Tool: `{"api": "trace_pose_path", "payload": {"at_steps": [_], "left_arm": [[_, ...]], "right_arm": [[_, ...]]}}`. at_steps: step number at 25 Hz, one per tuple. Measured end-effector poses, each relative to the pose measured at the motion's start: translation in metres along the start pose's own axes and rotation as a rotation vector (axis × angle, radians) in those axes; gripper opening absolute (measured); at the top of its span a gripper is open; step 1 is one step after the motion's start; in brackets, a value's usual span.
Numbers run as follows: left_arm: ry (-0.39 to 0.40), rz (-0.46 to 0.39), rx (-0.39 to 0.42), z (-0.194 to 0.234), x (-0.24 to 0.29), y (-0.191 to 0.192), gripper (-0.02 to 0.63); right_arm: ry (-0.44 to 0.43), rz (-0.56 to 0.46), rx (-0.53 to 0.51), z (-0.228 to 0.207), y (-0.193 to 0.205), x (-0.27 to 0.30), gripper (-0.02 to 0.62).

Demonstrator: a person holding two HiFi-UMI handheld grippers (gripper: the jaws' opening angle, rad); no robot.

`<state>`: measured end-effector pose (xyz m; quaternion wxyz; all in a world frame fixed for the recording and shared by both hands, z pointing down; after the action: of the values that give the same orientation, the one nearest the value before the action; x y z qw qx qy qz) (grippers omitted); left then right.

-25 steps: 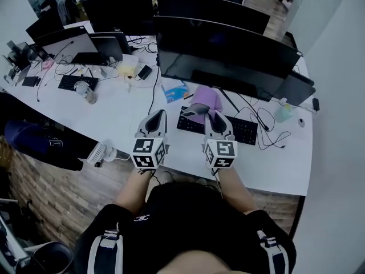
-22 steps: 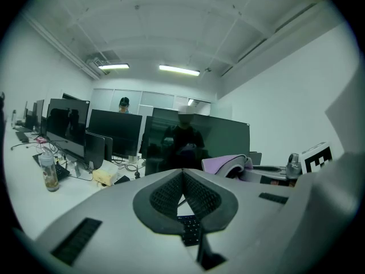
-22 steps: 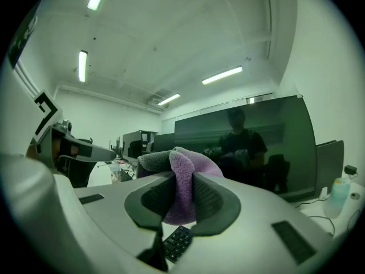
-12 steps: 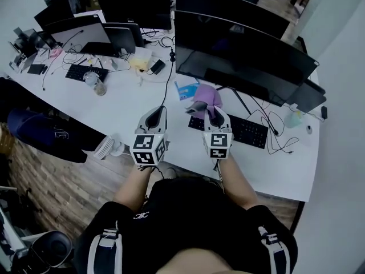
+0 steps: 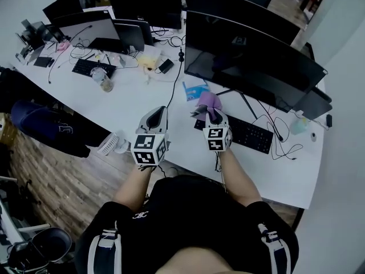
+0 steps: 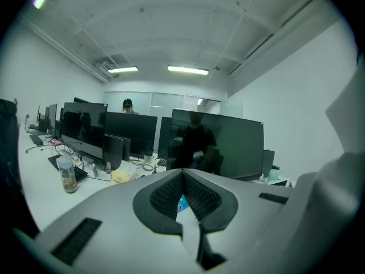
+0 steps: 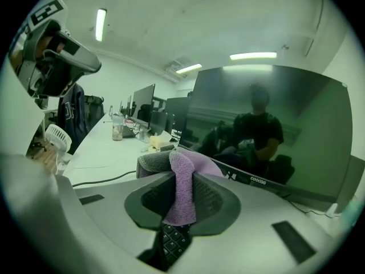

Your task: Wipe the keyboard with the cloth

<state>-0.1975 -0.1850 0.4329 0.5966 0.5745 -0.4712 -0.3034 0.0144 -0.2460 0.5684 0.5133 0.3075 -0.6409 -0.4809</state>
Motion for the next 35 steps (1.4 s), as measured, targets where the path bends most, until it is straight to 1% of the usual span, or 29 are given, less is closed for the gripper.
{"api": "trace_pose_path", "payload": {"at_steps": [2, 7, 12, 17, 20, 23, 25, 27, 31, 35], "left_arm": [[-0.01, 0.001, -0.002, 0.004, -0.002, 0.0, 0.012], [-0.035, 0.011, -0.006, 0.012, -0.011, 0.004, 0.012], [-0.06, 0.02, -0.006, 0.023, -0.018, 0.006, 0.012], [-0.074, 0.026, -0.011, 0.033, -0.024, 0.008, 0.012], [-0.08, 0.03, -0.015, 0.036, -0.026, 0.009, 0.012], [-0.081, 0.03, -0.019, 0.036, -0.026, 0.012, 0.012], [-0.077, 0.028, -0.022, 0.034, -0.024, 0.014, 0.012], [-0.068, 0.028, -0.024, 0.031, -0.023, 0.015, 0.012], [-0.047, 0.027, -0.026, 0.027, -0.018, 0.014, 0.012], [-0.026, 0.019, -0.023, 0.016, -0.011, 0.01, 0.012]], "right_arm": [[-0.004, 0.038, 0.001, 0.0, 0.012, 0.011, 0.087], [-0.017, 0.123, -0.049, 0.005, 0.035, 0.033, 0.084], [-0.014, 0.209, -0.084, 0.01, 0.055, 0.057, 0.083], [0.009, 0.314, -0.095, 0.008, 0.077, 0.07, 0.081], [0.011, 0.313, -0.104, 0.007, 0.08, 0.072, 0.081], [0.006, 0.319, -0.07, 0.004, 0.082, 0.073, 0.081], [0.009, 0.316, -0.073, 0.003, 0.085, 0.073, 0.083], [0.023, 0.314, -0.078, 0.002, 0.087, 0.072, 0.083], [0.064, 0.317, -0.053, -0.005, 0.088, 0.065, 0.086], [0.091, 0.305, -0.064, -0.016, 0.092, 0.056, 0.086]]}}
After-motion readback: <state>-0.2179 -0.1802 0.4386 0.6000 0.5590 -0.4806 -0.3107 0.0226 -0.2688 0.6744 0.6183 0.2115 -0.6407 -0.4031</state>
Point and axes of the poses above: the fingertips, and each gripper's own axes: x forward along the fingers, z to its left, y out of its underside, the point moved 6 cm from there along -x, backward along the fingers, and after that the axes turned 12 degrees about x, right-handed, at the moved point
